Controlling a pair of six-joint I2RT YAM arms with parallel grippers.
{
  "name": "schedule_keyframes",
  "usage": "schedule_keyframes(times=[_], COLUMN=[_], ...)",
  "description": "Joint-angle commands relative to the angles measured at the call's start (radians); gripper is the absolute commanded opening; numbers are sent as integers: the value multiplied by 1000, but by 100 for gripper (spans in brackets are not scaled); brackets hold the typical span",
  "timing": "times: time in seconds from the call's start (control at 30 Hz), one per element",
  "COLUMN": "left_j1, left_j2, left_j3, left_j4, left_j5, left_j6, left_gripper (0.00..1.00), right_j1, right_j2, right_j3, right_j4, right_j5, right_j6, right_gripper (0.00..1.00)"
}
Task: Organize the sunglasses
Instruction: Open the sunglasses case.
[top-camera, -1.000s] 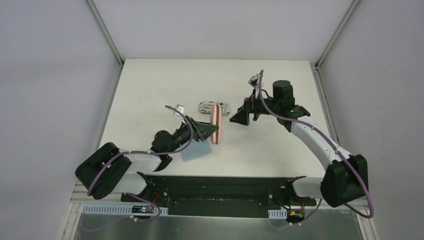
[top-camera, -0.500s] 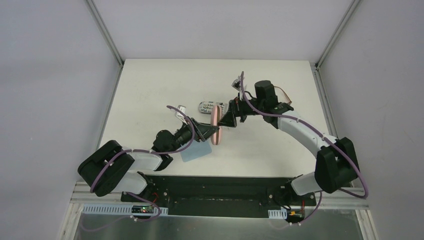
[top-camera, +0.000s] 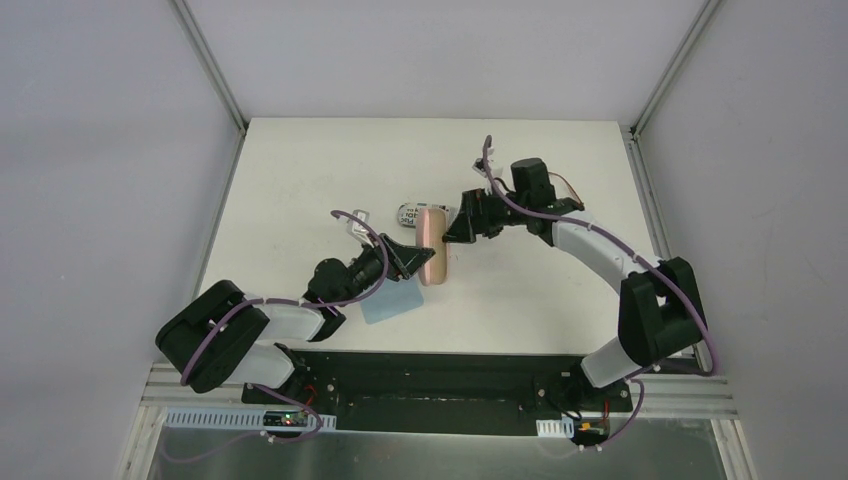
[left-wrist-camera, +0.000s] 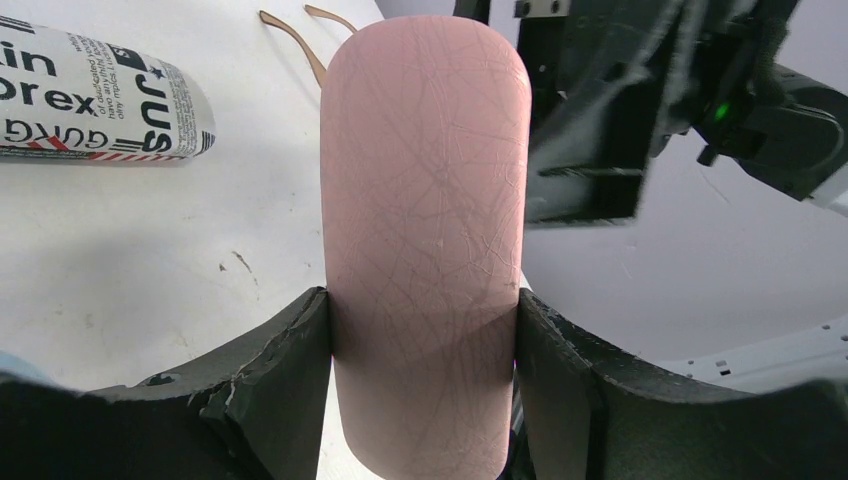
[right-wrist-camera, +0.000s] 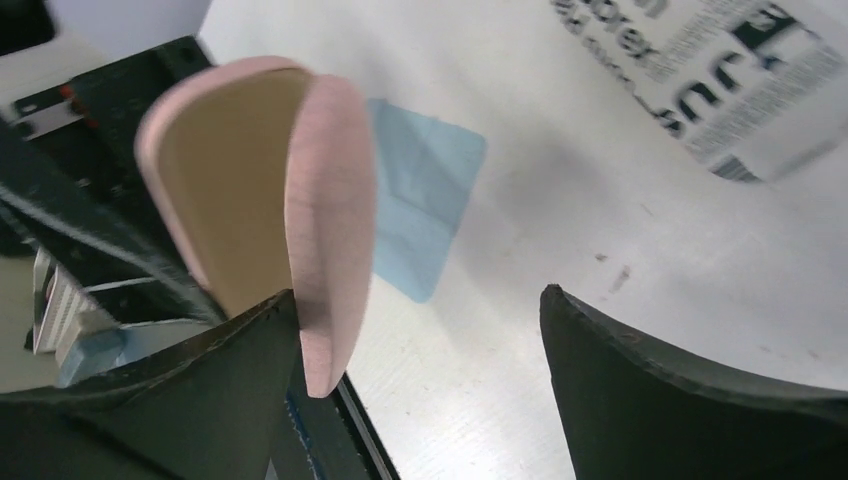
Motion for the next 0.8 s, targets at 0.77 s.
schedule_keyframes(times=[0.77], left_j1=[-23], left_j2=[134], left_j3=[-62], left_j4=[457], left_j5=[-141], left_j6=[-88], left_gripper=[0], right_j1=[-124], right_j2=[-291], right_j3=[-41], right_j4=[-135], right_j5=[15], right_j6=[-215], right_gripper=[82])
